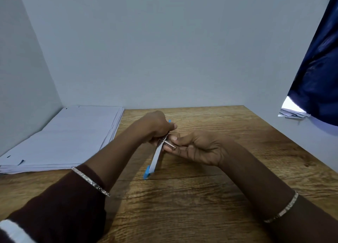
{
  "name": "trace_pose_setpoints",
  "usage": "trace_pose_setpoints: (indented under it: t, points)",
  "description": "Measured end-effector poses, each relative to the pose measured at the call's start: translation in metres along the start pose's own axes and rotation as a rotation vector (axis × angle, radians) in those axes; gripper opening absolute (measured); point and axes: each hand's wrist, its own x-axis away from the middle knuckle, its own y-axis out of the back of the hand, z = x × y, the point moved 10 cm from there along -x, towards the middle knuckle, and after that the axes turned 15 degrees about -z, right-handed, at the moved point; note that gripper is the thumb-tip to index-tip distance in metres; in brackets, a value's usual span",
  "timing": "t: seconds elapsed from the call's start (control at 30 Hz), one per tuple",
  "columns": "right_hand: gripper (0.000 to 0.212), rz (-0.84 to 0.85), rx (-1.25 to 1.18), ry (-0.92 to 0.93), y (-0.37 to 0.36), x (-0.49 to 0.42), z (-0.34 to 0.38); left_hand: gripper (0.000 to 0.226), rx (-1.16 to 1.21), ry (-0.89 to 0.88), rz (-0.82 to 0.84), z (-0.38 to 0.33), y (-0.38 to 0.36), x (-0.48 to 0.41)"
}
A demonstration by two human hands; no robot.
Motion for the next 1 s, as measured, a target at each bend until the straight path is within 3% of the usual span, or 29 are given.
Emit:
trace_pose_setpoints:
  t: [0.17,0.33,0.43,0.57,0.73,1.0]
  points:
    - [0.024,-0.024,-0.027,0.009,0.002,-0.006,-0.007,0.045,-0.521,-0.257,-0.132,-0.026,-0.003,0.003]
    - [0.027,-0.045,-0.096,0.026,0.008,-0.009,-0.004,0.048,-0.515,-0.274,-0.149,-0.027,-0.006,-0.001]
    - [0.029,-0.058,-0.124,0.061,0.007,-0.011,0.001,0.049,-0.287,-0.269,-0.149,-0.021,0.0,-0.002]
    - [0.037,-0.079,-0.153,0.148,0.004,-0.006,0.008,0.048,0.286,-0.185,-0.239,-0.002,0.011,0.005]
    - [0.024,-0.21,0.028,0.466,0.004,0.014,0.025,0.044,1.053,-0.048,-0.164,0.006,0.003,0.02]
    - [0.025,-0.306,0.168,0.894,-0.002,0.042,0.045,0.053,1.329,0.106,-0.029,0.004,0.001,0.031]
